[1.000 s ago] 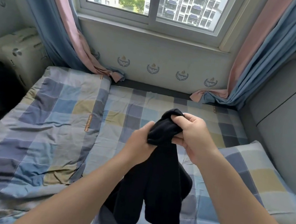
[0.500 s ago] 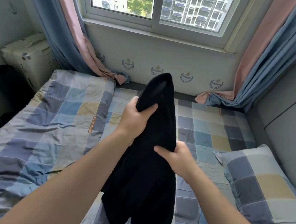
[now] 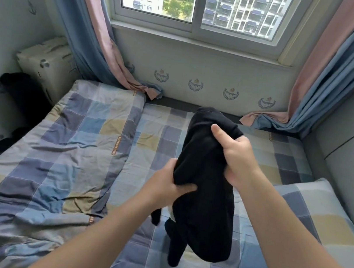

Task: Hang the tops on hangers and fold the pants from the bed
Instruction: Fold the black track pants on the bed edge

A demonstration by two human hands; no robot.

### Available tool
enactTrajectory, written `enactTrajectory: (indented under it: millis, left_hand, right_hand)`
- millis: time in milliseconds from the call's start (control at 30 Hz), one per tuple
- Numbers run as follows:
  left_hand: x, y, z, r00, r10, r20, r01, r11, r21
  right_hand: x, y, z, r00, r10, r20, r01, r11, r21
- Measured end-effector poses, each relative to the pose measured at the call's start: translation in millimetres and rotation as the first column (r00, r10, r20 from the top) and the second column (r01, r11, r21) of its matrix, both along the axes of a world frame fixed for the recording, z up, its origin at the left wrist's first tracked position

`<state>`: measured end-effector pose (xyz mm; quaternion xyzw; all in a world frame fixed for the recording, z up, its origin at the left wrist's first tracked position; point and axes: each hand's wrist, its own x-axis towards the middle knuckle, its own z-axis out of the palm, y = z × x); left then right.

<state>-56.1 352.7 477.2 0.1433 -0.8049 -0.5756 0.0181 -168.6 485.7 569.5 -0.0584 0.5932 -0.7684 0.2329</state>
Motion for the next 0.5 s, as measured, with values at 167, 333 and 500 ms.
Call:
enactTrajectory:
  millis: [167, 333, 500]
  left_hand:
    - [3.7, -7.1, 9.7, 0.988, 0.152, -0.017, -0.15, 0.983, 0.102]
    - [0.5, -25.2, 36.7, 0.924, 0.369, 0.102, -0.381, 0.865, 0.327]
    - [0.9, -24.0, 56.2, 0.838, 0.425, 0.342, -0.545, 0.644, 0.537]
  right_hand:
    - [-2.1, 5.7, -18.4, 1.0, 0.008, 0.03, -0.011, 0.997, 0.078]
    - [17.2, 32.8, -47.1, 0.945, 0.284, -0.16, -0.171, 0.85, 0.498]
    - [61.7, 54.1, -73.3, 0.79, 0.611, -0.045, -0.514, 0.702, 0.493]
